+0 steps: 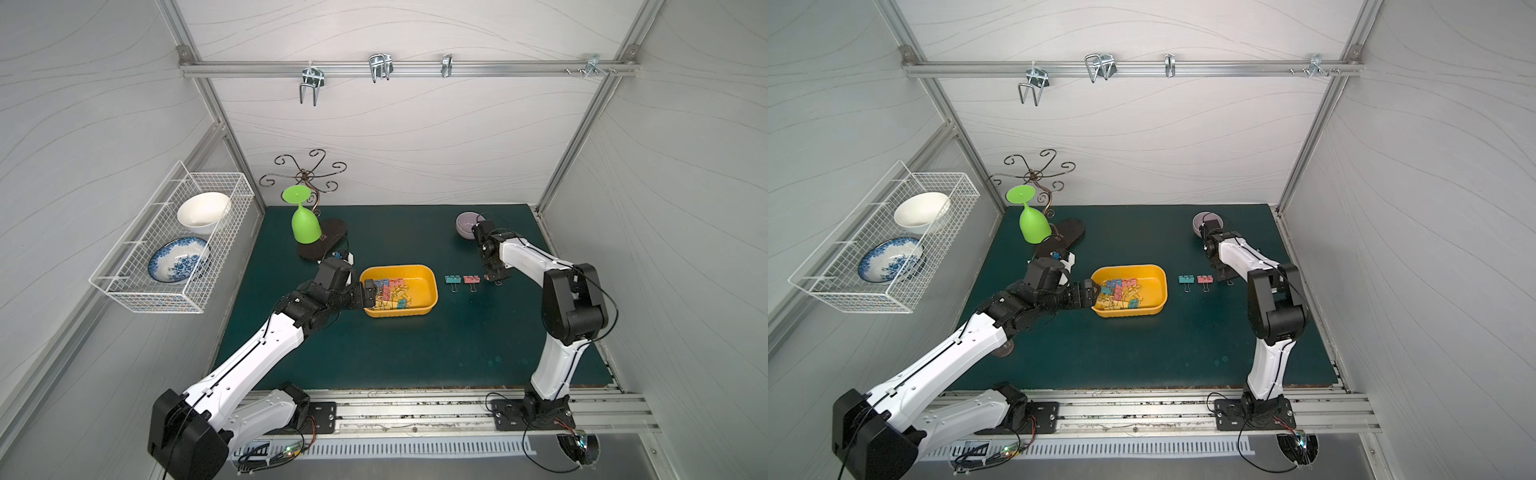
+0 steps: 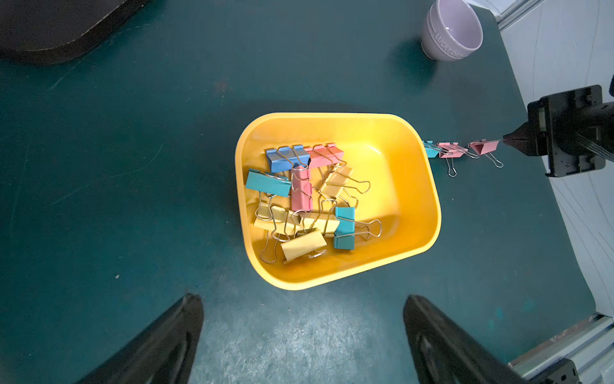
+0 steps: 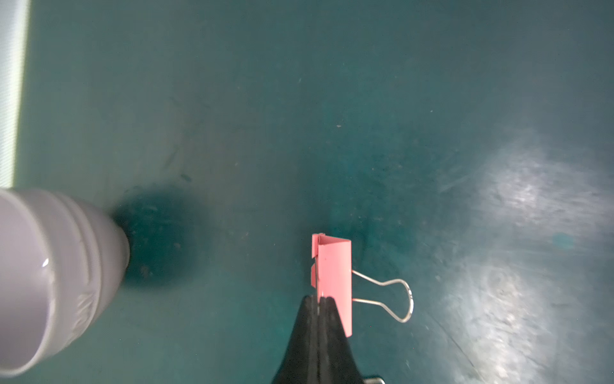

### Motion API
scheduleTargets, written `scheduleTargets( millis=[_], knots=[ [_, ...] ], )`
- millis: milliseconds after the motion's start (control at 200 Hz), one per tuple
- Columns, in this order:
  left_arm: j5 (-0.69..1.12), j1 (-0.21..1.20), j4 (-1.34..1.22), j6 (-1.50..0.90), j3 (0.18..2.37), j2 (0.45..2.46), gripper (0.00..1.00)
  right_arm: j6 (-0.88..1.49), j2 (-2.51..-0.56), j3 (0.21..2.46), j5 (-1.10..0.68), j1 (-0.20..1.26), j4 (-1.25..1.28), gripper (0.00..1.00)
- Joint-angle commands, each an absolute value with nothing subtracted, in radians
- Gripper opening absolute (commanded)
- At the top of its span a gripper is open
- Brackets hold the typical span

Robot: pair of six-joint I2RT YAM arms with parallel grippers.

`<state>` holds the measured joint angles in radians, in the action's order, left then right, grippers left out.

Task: Take out the binder clips from the storage box
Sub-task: Place the binder clip at the center of the board.

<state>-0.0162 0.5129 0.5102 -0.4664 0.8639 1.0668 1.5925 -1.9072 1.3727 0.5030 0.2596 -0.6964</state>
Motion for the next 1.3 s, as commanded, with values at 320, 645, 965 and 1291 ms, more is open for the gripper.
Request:
scheduleTargets(
  millis=[320,645,965,1291],
  knots=[
    [-0.052,0.508,0.511,-0.450,0.896,1.026,0.98,1.608,-1.948,1.355,0.402,0.272,-0.818,0.04],
    [-0.021,0.508,0.471,-0.472,0.855,0.935,0.98,1.536,-1.906,1.322,0.376,0.272,-0.821,0.08],
    [0.007,0.508,0.487,-0.483,0.883,0.959,0.99,1.479,-1.881,1.296,0.350,0.273,-0.726,0.00],
    [0.006,0.508,0.480,-0.509,0.871,0.962,0.98,1.587,-1.886,1.223,0.360,0.280,-0.687,0.00]
  ],
)
